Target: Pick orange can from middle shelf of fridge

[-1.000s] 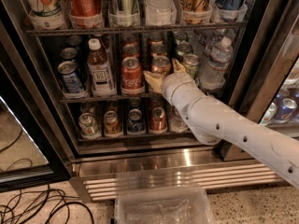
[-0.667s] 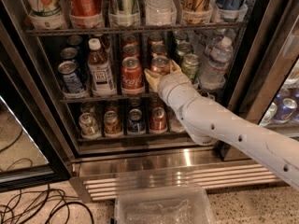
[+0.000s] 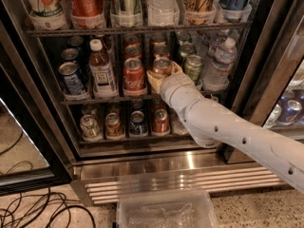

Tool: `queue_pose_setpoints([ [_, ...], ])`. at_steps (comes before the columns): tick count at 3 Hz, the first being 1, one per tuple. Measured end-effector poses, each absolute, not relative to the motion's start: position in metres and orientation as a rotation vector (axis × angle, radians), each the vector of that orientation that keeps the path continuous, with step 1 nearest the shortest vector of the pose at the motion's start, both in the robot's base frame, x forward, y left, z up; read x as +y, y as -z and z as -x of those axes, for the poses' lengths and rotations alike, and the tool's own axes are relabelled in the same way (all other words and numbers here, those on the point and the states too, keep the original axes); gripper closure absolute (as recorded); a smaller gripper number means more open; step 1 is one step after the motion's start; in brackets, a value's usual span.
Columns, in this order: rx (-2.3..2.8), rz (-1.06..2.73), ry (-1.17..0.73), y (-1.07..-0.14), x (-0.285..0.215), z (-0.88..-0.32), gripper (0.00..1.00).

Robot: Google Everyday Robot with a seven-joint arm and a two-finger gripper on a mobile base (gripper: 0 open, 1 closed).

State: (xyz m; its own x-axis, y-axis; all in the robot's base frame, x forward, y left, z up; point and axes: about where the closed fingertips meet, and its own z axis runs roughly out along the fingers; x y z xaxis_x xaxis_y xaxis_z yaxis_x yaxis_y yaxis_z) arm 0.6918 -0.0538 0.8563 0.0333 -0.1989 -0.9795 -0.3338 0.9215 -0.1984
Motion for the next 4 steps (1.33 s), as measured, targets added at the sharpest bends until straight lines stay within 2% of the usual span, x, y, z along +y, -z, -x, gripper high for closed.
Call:
queue_pose_setpoints([
  [1,1.528,0.459,-0.157,-0.866,-0.055,-0.690,1.00],
  [4,1.425,0.549,-0.429,-0.916,-0.064,-0.659,1.00],
])
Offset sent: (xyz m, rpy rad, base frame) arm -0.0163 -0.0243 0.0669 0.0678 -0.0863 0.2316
